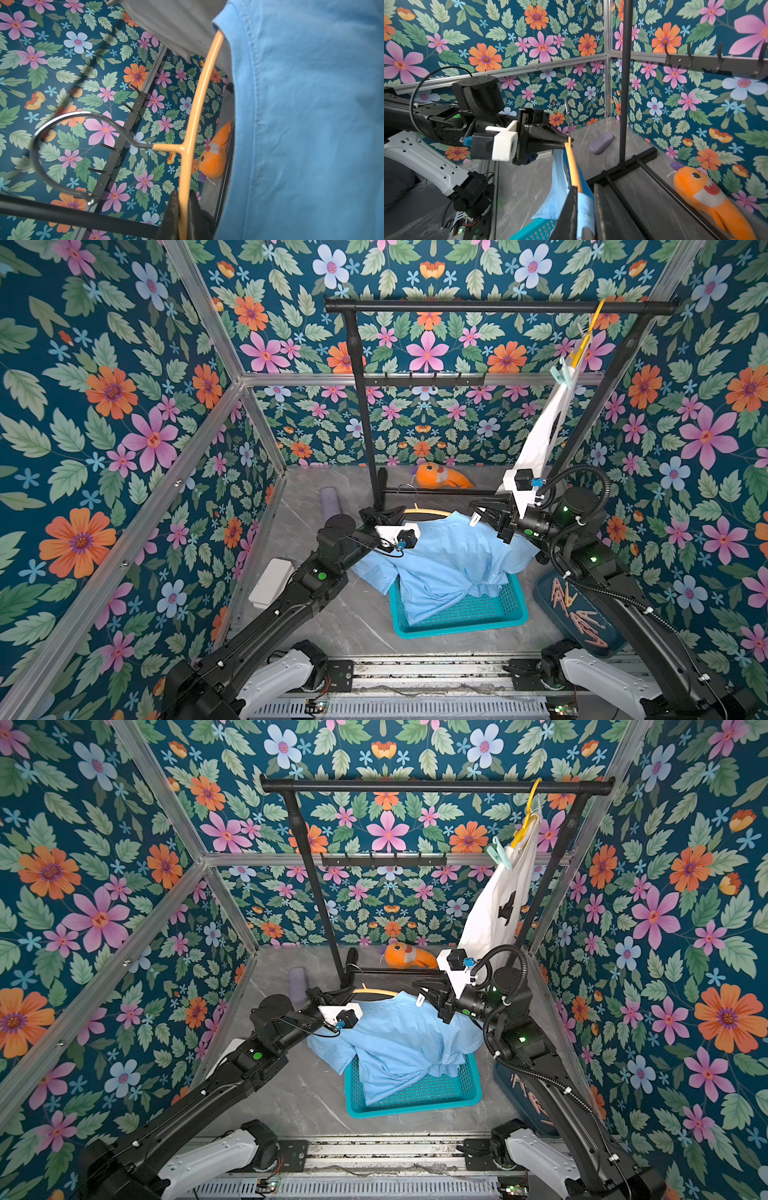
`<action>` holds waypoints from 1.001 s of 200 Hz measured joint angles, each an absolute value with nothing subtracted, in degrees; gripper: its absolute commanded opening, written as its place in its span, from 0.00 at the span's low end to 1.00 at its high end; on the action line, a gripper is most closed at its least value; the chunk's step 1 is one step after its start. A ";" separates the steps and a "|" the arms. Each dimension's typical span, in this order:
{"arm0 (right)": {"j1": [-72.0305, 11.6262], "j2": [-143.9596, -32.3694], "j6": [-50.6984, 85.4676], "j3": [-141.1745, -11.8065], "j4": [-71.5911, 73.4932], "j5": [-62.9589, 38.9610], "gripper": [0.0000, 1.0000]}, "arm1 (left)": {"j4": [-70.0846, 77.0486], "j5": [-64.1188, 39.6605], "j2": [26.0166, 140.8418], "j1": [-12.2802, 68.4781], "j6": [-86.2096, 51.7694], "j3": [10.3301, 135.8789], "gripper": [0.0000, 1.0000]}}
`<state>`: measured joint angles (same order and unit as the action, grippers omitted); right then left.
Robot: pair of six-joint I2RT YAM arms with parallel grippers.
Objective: Use clothespins to secure the t-shirt on both sides of the hanger
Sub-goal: Clamp the T-shirt on the hanger.
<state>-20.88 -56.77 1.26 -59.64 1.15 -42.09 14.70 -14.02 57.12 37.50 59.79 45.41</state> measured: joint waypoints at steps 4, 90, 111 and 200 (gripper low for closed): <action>-20.88 -56.84 1.26 -59.48 1.17 -42.09 0.00 | 14.59 -14.00 57.12 37.50 59.83 45.39 0.00; -20.40 -57.43 2.11 -58.02 2.26 -43.88 0.00 | 14.13 -15.05 56.64 37.43 58.89 44.71 0.00; -20.40 -57.80 3.86 -56.99 4.10 -45.41 0.00 | 14.06 -15.33 56.49 37.43 58.78 44.58 0.00; -18.24 -52.66 13.82 -47.81 16.08 -46.87 0.00 | 14.74 -16.86 56.16 37.15 57.30 43.51 0.00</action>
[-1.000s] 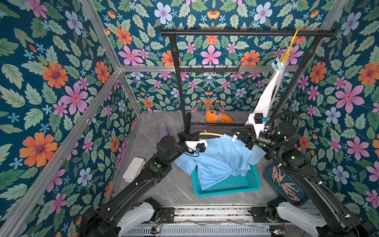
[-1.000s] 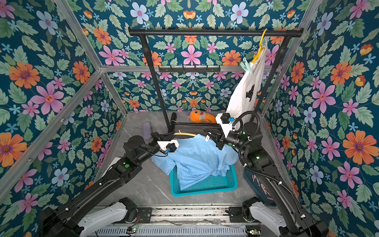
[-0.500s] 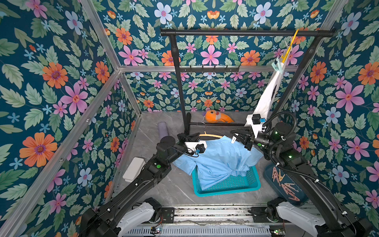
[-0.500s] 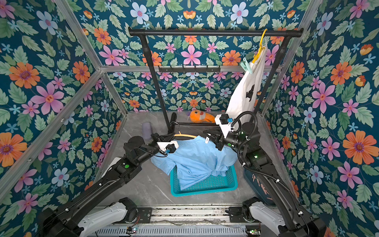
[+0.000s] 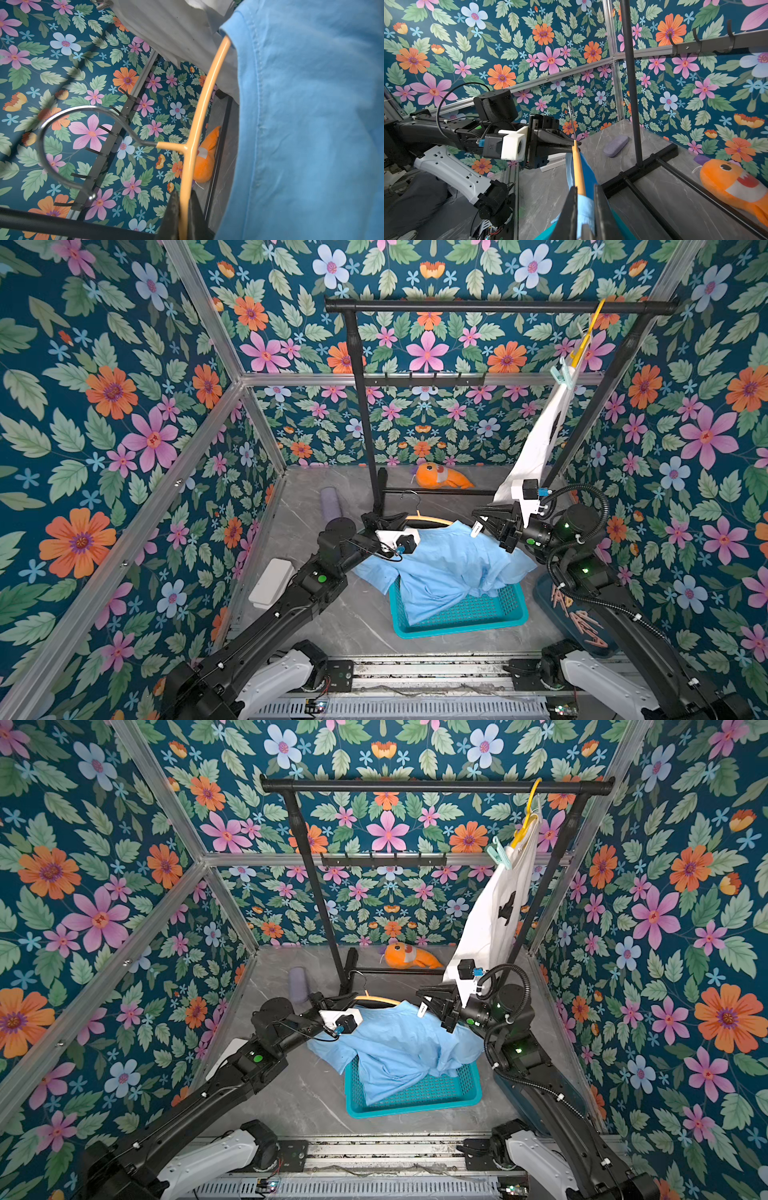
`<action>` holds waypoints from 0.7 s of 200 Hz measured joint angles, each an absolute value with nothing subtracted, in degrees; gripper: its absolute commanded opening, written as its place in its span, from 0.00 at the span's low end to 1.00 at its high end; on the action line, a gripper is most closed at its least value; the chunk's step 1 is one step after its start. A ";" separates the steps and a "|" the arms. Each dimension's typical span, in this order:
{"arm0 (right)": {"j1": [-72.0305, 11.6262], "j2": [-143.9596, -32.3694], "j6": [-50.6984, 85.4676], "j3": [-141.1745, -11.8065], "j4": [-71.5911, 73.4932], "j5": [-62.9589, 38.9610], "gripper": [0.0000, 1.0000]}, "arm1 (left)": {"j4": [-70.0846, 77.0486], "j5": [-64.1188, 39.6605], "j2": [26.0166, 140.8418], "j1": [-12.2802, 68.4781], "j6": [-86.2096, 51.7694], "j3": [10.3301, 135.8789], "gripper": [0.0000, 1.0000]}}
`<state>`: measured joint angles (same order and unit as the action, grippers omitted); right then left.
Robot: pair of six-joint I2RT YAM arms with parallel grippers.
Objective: Use clothespins to secure the t-shirt on both sides of the hanger
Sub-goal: Clamp the T-shirt on the hanger.
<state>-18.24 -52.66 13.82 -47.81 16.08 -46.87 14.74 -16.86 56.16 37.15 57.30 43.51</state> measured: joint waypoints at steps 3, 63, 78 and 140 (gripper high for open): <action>-18.24 -52.62 13.98 -47.70 16.23 -46.76 0.00 | 14.83 -16.93 56.12 37.08 57.25 43.46 0.00; -18.22 -53.39 14.52 -47.40 16.99 -46.87 0.00 | 14.92 -17.98 55.35 36.56 55.61 43.31 0.00; -18.20 -53.76 14.57 -47.11 17.45 -47.16 0.00 | 14.92 -18.13 55.33 36.42 55.24 43.31 0.00; -18.13 -55.31 21.52 -43.88 25.43 -49.10 0.00 | 14.90 -18.65 55.22 36.14 53.84 42.70 0.00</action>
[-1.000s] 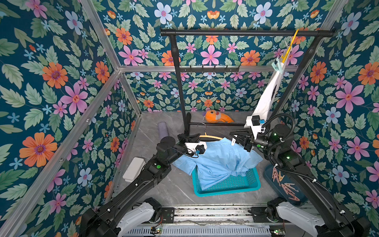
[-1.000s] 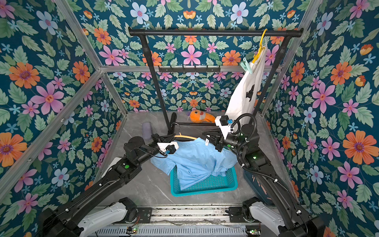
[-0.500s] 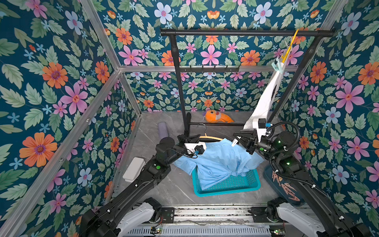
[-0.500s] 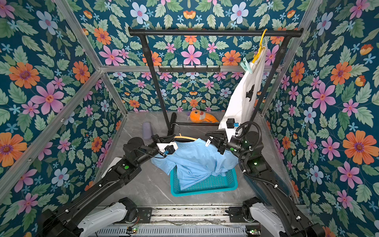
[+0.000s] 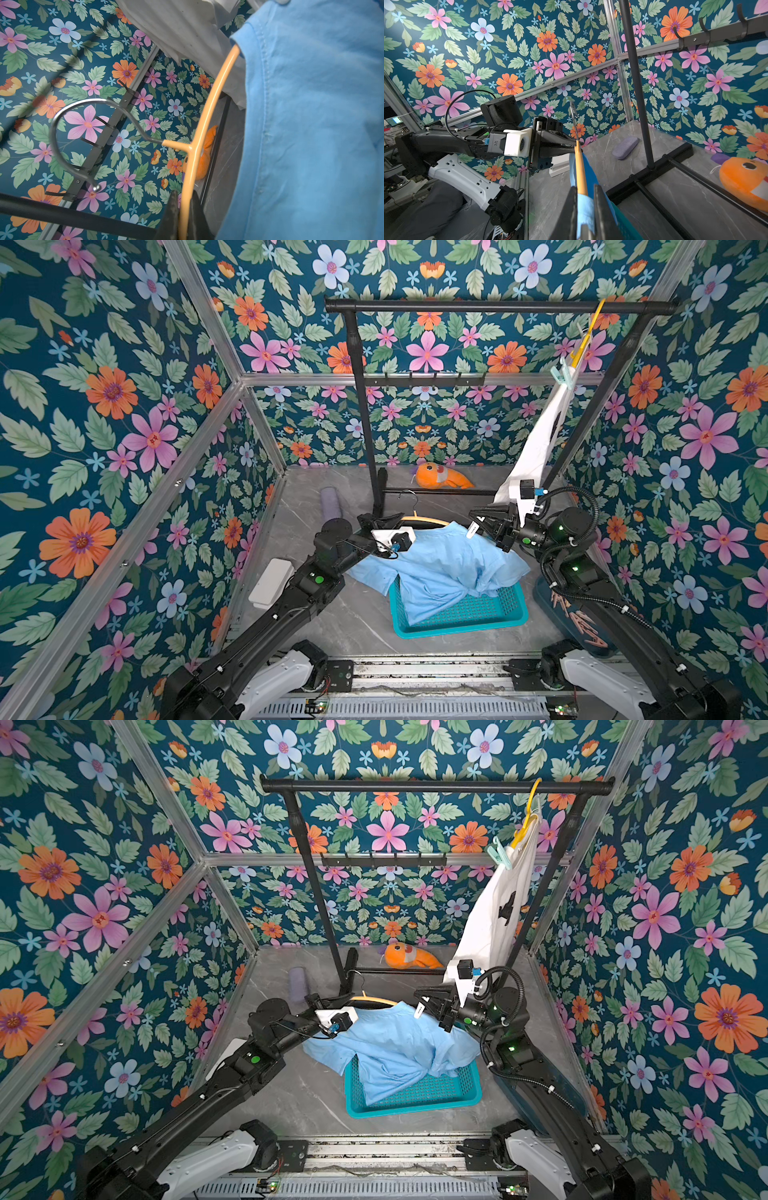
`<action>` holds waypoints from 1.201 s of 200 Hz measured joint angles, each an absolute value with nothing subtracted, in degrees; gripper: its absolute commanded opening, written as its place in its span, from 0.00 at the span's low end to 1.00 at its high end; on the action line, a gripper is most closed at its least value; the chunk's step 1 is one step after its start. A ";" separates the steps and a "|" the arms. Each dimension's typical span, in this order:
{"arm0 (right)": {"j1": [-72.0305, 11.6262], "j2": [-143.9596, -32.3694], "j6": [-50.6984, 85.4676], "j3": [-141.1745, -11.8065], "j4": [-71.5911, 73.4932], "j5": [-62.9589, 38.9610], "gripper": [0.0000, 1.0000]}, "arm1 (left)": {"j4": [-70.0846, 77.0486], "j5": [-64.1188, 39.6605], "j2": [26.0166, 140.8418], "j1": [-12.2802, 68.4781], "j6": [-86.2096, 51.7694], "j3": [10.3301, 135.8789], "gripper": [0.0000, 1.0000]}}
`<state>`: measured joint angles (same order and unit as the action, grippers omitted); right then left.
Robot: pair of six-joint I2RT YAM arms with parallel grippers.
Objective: Use clothespins to secure the t-shirt on both sides of the hanger
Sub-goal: Clamp the T-shirt on the hanger.
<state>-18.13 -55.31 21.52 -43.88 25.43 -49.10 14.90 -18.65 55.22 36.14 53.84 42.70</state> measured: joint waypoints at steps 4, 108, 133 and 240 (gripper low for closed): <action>-18.13 -55.27 22.09 -43.64 25.96 -49.10 0.00 | 14.90 -18.72 55.22 36.14 53.71 42.70 0.00; -18.04 -50.94 31.33 -37.36 32.23 -43.81 0.00 | 17.65 -19.90 55.27 35.62 50.96 41.82 0.00; -18.13 -51.18 31.27 -36.29 34.59 -43.75 0.00 | 18.41 -20.67 55.61 35.46 50.30 41.87 0.00; -24.38 -51.07 22.85 -33.76 33.98 -37.45 0.00 | 15.59 -22.11 56.07 34.87 47.16 41.93 0.00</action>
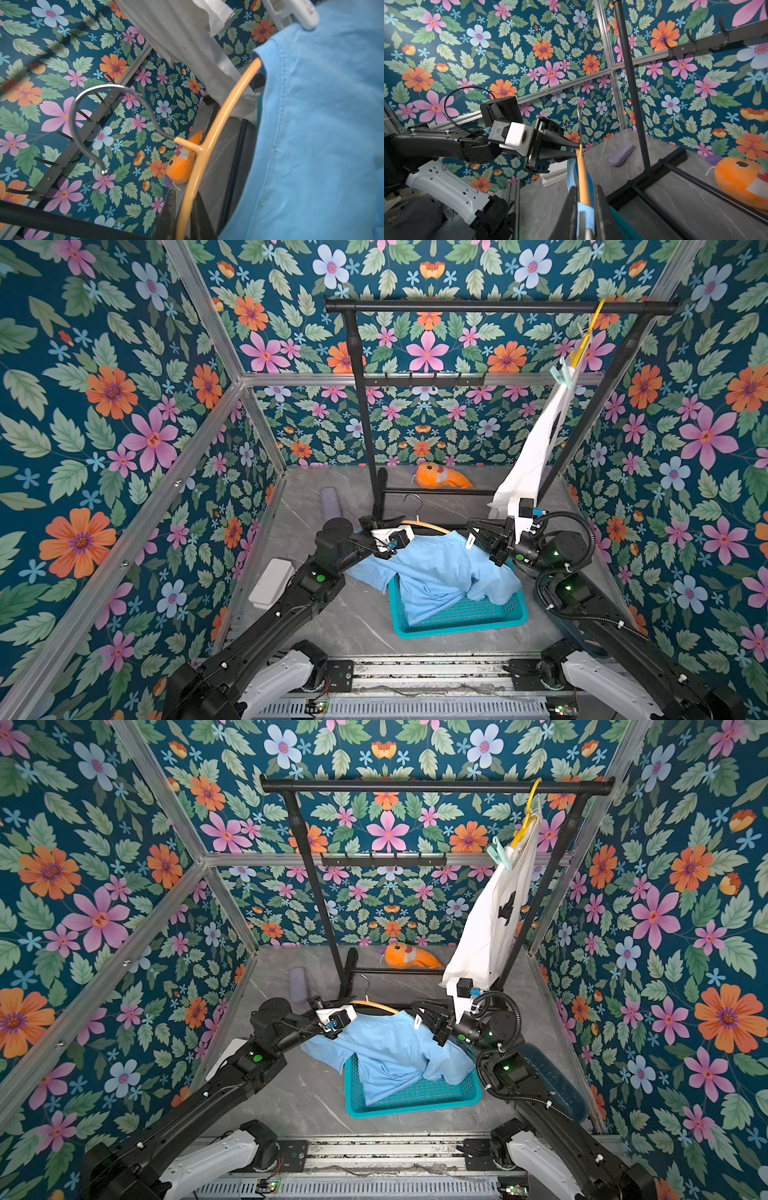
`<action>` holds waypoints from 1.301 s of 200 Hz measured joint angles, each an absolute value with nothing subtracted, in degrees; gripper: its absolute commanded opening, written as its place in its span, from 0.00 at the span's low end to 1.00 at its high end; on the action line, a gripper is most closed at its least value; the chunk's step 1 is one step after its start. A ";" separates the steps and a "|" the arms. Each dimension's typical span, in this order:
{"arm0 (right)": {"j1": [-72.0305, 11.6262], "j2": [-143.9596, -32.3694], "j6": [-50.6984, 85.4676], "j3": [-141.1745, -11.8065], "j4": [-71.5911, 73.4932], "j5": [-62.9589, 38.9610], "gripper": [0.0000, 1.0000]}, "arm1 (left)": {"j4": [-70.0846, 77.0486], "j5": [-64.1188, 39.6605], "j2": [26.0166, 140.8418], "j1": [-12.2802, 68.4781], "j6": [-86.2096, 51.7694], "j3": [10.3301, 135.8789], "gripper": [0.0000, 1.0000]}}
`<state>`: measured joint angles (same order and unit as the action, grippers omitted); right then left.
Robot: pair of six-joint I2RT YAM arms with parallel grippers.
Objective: Use clothespins to secure the t-shirt on both sides of the hanger
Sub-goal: Clamp the T-shirt on the hanger.
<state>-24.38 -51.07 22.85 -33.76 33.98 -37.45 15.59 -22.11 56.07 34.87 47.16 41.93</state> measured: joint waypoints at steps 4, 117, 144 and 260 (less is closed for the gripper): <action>-24.27 -51.24 23.62 -33.76 34.54 -37.21 0.00 | 15.62 -22.06 56.07 34.85 46.94 41.93 0.00; -21.26 -51.09 31.16 -36.51 36.42 -37.34 0.07 | 22.22 -22.11 55.79 34.28 43.79 41.10 0.00; -21.26 -50.68 29.76 -36.82 33.93 -37.43 0.37 | 22.20 -22.04 55.83 34.28 44.14 41.12 0.00; -21.32 -49.45 27.20 -38.46 24.69 -38.30 0.89 | 22.92 -21.06 56.62 34.28 45.25 41.58 0.00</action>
